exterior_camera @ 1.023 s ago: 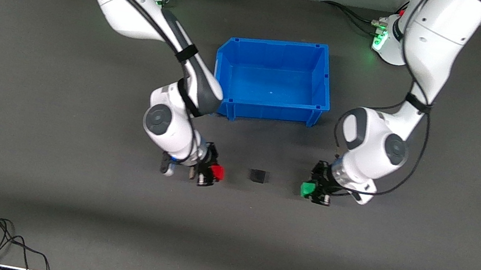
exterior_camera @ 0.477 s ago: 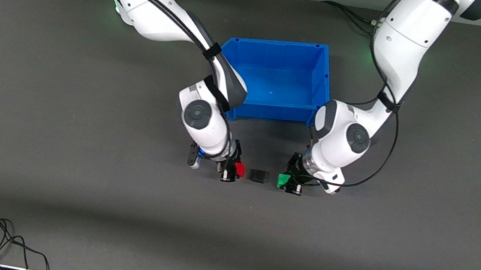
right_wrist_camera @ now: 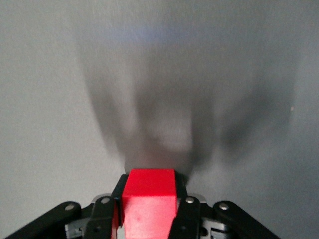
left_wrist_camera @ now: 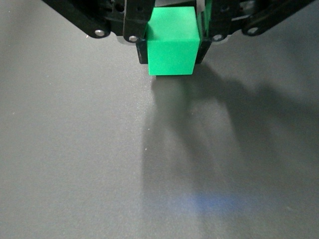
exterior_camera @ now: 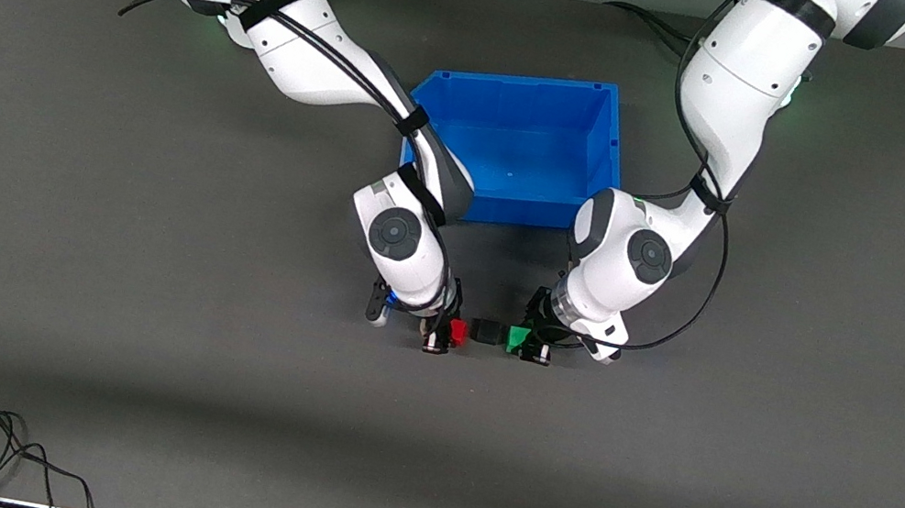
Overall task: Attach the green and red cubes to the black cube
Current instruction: 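Carry the red and green cubes toward the black cube with both grippers, then press the red and green cubes against the black cube's sides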
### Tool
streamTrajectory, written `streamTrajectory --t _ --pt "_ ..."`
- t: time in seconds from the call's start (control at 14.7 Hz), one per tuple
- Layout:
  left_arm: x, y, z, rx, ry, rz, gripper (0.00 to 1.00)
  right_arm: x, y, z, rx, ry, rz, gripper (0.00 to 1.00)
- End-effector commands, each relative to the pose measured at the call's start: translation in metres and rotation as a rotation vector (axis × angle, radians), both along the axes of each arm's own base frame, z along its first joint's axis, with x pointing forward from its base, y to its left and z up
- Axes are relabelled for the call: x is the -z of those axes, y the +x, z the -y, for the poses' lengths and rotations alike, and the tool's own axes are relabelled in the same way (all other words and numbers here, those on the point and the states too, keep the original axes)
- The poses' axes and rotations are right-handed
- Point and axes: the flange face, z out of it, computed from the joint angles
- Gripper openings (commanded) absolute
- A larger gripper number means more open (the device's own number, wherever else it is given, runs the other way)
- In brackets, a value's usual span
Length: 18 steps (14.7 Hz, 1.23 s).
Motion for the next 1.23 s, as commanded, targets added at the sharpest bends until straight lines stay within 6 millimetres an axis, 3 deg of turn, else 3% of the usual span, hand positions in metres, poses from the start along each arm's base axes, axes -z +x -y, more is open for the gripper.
streamTrajectory --t 0.0,0.61,0.68,0.75,0.82,1.02,1.09,1.16 --pt "-0.002 0.003 0.004 -0.03 -0.001 0.008 0.25 0.0 0.001 -0.014 0.029 0.0 0.025 0.0" --pt "-0.002 -0.002 0.018 -0.077 -0.019 0.005 0.25 0.001 -0.004 -0.021 0.013 -0.002 0.025 0.0" --pt "-0.002 -0.001 0.019 -0.079 -0.021 0.006 0.25 0.0 -0.004 -0.021 0.01 -0.001 0.027 0.16" --pt "0.0 -0.001 0.02 -0.08 -0.02 0.005 0.26 0.0 -0.003 -0.02 0.005 -0.003 0.029 0.76" --pt "0.0 -0.001 0.021 -0.079 -0.02 0.005 0.26 -0.001 -0.003 -0.019 0.003 -0.003 0.032 0.99" --pt "-0.002 -0.001 0.025 -0.074 -0.024 0.009 0.33 -0.011 0.004 -0.015 -0.026 -0.002 0.049 1.0" --pt "-0.003 0.0 0.025 -0.074 -0.025 0.012 0.41 -0.015 0.006 -0.015 -0.032 -0.002 0.055 1.0" --pt "-0.004 0.0 0.026 -0.073 -0.026 0.014 0.74 -0.022 0.013 -0.011 -0.029 0.004 0.066 1.0"
